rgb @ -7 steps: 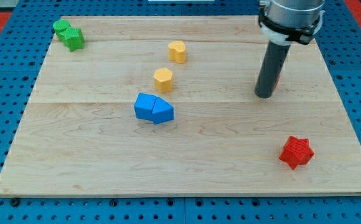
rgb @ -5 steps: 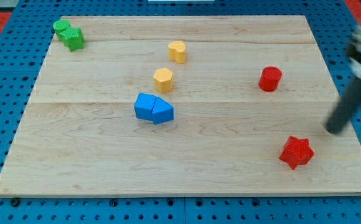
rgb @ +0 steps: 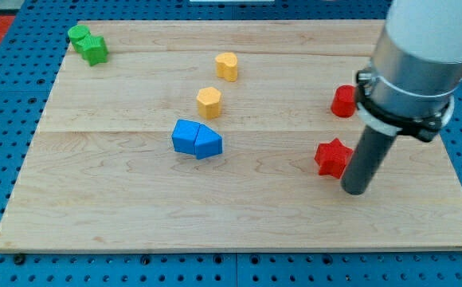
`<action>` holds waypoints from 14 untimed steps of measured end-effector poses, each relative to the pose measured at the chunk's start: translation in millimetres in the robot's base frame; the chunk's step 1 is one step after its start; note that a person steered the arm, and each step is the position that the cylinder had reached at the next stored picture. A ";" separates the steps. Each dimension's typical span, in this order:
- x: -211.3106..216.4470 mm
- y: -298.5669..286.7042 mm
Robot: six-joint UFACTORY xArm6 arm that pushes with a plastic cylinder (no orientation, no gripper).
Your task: Place the red star top left to the red circle
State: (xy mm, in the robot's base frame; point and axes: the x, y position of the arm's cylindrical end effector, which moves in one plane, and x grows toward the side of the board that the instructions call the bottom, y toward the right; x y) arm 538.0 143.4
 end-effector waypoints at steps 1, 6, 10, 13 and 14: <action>-45.8 -6.7; -139.6 -60.5; -155.1 -10.0; -105.5 -62.0; -88.1 -86.5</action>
